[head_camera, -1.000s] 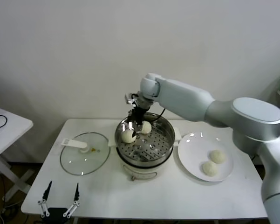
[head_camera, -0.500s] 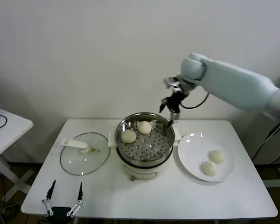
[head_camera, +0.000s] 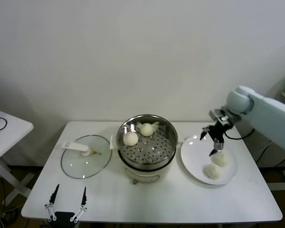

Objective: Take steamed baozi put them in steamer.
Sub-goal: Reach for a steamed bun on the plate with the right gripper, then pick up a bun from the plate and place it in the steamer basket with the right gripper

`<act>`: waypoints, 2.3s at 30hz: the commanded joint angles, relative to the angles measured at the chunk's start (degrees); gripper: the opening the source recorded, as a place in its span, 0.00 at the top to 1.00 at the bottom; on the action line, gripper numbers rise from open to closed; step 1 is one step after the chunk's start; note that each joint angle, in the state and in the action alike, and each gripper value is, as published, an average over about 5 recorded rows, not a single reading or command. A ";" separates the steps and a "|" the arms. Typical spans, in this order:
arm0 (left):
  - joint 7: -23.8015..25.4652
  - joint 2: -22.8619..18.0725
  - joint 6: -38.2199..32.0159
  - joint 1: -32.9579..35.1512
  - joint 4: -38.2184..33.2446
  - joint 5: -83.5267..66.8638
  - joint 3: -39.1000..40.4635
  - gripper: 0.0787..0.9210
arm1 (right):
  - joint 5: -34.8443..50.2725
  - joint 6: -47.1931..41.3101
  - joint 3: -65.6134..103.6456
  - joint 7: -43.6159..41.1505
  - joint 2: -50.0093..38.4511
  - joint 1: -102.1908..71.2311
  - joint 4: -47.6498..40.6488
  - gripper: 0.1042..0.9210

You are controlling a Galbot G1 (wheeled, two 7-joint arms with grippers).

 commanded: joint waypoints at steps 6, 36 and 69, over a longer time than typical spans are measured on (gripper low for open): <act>-0.23 -0.42 -0.40 0.62 0.16 0.44 -0.23 0.12 | -16.24 2.56 11.24 4.09 -1.88 -17.10 -0.61 0.12; -0.12 -0.31 0.19 -0.88 2.11 0.38 -0.63 0.12 | -14.35 3.39 9.93 5.68 4.21 -17.06 -9.49 0.12; -0.01 -0.26 0.40 -1.11 1.76 0.33 -1.23 0.12 | 2.44 9.04 -10.31 1.44 5.75 25.36 10.20 0.53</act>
